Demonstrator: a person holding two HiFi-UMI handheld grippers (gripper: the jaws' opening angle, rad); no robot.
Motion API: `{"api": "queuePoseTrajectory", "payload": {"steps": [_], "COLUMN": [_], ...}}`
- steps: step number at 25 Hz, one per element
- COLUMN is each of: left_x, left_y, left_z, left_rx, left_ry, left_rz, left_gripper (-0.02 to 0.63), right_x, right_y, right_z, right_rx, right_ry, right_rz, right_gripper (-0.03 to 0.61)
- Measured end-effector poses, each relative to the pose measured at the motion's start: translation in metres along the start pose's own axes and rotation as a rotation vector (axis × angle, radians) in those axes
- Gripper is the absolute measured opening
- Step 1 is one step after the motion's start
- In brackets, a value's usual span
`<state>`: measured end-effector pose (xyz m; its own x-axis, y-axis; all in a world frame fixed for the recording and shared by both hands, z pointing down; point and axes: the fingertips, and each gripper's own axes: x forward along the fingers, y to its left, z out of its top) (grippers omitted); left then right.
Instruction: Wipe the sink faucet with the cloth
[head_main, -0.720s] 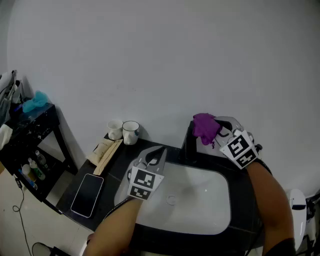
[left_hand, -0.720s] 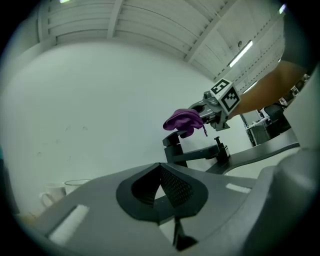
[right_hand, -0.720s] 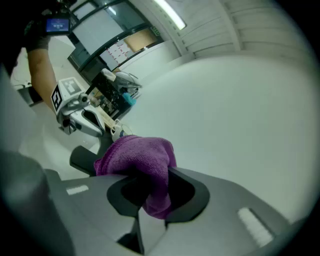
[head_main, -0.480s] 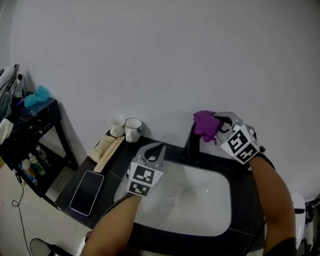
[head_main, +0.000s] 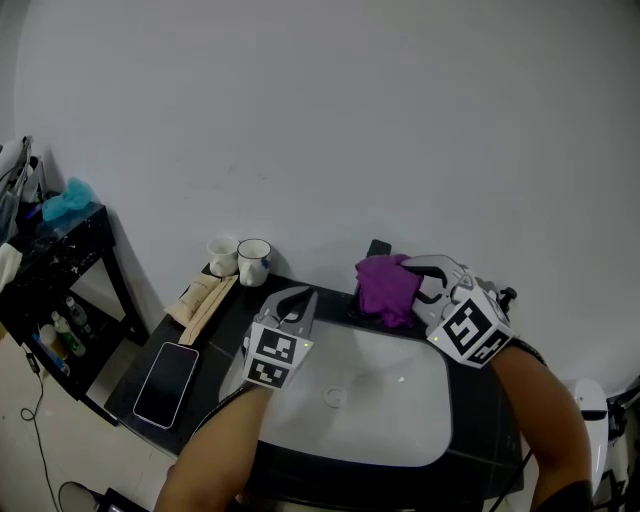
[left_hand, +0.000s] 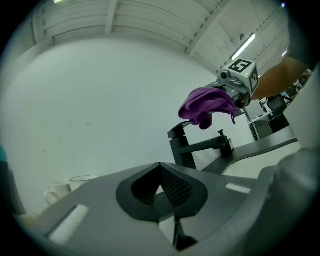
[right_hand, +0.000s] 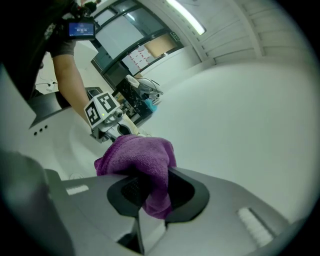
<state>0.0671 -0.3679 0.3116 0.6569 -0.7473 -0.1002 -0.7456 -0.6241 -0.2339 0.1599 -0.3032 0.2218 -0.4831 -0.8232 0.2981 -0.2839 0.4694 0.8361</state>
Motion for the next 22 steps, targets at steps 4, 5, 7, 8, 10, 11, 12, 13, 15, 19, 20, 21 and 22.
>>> {"api": "queuePoseTrajectory", "payload": {"steps": [4, 5, 7, 8, 10, 11, 12, 13, 15, 19, 20, 21, 22], "left_x": [0.0, 0.001, 0.001, 0.001, 0.001, 0.001, 0.002, 0.002, 0.003, 0.003, 0.003, 0.003, 0.003], "left_y": [-0.002, -0.003, -0.006, -0.008, -0.011, -0.012, -0.012, -0.012, -0.01, -0.006, -0.005, -0.005, -0.005], "left_z": [-0.001, -0.002, -0.003, -0.003, -0.002, -0.002, -0.002, -0.002, -0.002, -0.001, 0.0, 0.001, 0.001], "left_rx": [0.005, 0.008, 0.018, 0.024, 0.033, 0.037, 0.04, 0.041, 0.038, 0.018, 0.013, 0.009, 0.007], "left_ry": [0.009, 0.011, 0.016, 0.016, 0.012, 0.011, 0.011, 0.01, 0.009, 0.002, -0.001, -0.004, -0.005], "left_rz": [-0.003, -0.005, -0.013, -0.019, -0.031, -0.034, -0.034, -0.033, -0.027, -0.016, -0.013, -0.012, -0.013], "left_gripper": [0.017, 0.017, 0.017, 0.017, 0.017, 0.017, 0.017, 0.017, 0.017, 0.017, 0.017, 0.017, 0.017], "right_x": [-0.022, -0.027, -0.035, -0.036, -0.033, -0.029, -0.023, -0.017, -0.006, 0.018, 0.023, 0.026, 0.03], "right_y": [0.014, 0.017, 0.024, 0.027, 0.031, 0.031, 0.029, 0.025, 0.017, 0.006, 0.004, 0.001, -0.001], "right_z": [0.007, 0.007, 0.005, 0.0, -0.013, -0.02, -0.028, -0.035, -0.045, -0.063, -0.066, -0.069, -0.072], "right_rx": [-0.017, -0.012, 0.011, 0.029, 0.058, 0.061, 0.063, 0.068, 0.075, 0.048, 0.049, 0.053, 0.058], "right_ry": [0.003, -0.002, -0.015, -0.022, -0.013, 0.004, 0.018, 0.027, 0.05, 0.117, 0.129, 0.138, 0.143], "right_rz": [0.017, 0.026, 0.043, 0.05, 0.058, 0.058, 0.055, 0.049, 0.036, 0.038, 0.038, 0.037, 0.036], "right_gripper": [0.074, 0.074, 0.074, 0.074, 0.073, 0.074, 0.074, 0.074, 0.074, 0.074, 0.074, 0.074, 0.074]}}
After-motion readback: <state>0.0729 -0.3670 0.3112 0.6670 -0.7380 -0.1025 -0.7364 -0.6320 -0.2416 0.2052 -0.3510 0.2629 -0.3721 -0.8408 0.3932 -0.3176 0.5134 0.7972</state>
